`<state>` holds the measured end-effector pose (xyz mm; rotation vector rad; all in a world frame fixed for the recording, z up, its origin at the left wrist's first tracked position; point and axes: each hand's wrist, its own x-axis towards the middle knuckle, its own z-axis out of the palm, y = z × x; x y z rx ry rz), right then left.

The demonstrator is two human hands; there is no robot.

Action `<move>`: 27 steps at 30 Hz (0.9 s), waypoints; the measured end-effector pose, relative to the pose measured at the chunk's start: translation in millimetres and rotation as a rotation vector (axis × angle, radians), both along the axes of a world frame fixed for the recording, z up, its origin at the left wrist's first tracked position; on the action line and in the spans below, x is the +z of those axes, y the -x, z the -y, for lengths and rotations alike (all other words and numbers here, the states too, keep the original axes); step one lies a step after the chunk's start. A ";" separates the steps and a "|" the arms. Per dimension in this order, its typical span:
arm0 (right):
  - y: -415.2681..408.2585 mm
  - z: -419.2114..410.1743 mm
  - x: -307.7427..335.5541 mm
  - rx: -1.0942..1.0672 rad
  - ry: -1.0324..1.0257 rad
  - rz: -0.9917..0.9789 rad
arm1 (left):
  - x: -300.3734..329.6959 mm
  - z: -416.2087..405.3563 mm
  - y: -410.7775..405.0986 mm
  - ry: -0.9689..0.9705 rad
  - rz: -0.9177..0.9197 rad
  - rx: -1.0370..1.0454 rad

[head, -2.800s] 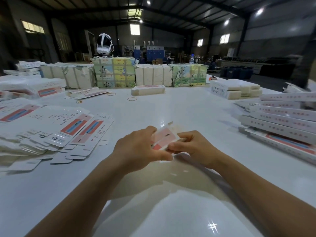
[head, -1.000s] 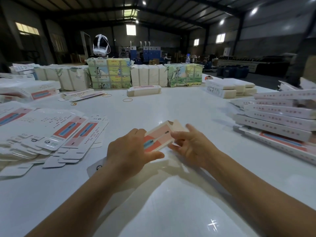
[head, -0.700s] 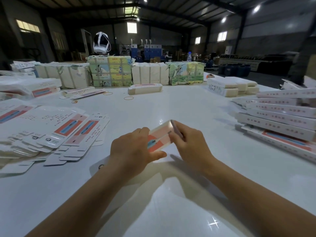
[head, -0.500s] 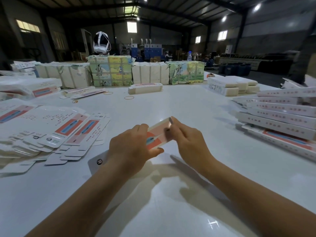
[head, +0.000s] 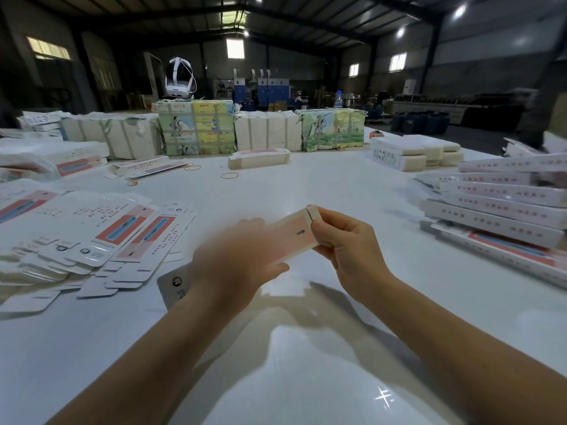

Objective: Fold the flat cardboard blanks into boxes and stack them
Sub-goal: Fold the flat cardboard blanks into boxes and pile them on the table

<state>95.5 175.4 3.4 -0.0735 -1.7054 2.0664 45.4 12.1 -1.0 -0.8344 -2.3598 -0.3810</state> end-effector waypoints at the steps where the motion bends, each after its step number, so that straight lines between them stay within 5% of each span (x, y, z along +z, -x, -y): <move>1: 0.5 -0.2 0.0 0.000 0.021 0.010 | -0.6 0.4 0.0 0.001 -0.012 -0.011; 8: 0.2 -0.1 0.8 -0.021 0.010 0.052 | 2.3 -0.2 1.0 0.090 -0.164 -0.020; 18: -6.7 10.9 -9.0 -0.355 -0.599 -0.137 | 1.8 -5.5 -0.7 0.150 -0.225 0.032; 23: -8.7 16.3 -14.1 -0.262 -0.805 -0.120 | -0.4 -2.5 0.9 0.130 -0.182 0.044; 27: -7.6 16.7 -12.0 -0.087 -0.701 -0.067 | -1.3 -0.4 4.0 0.083 -0.099 0.031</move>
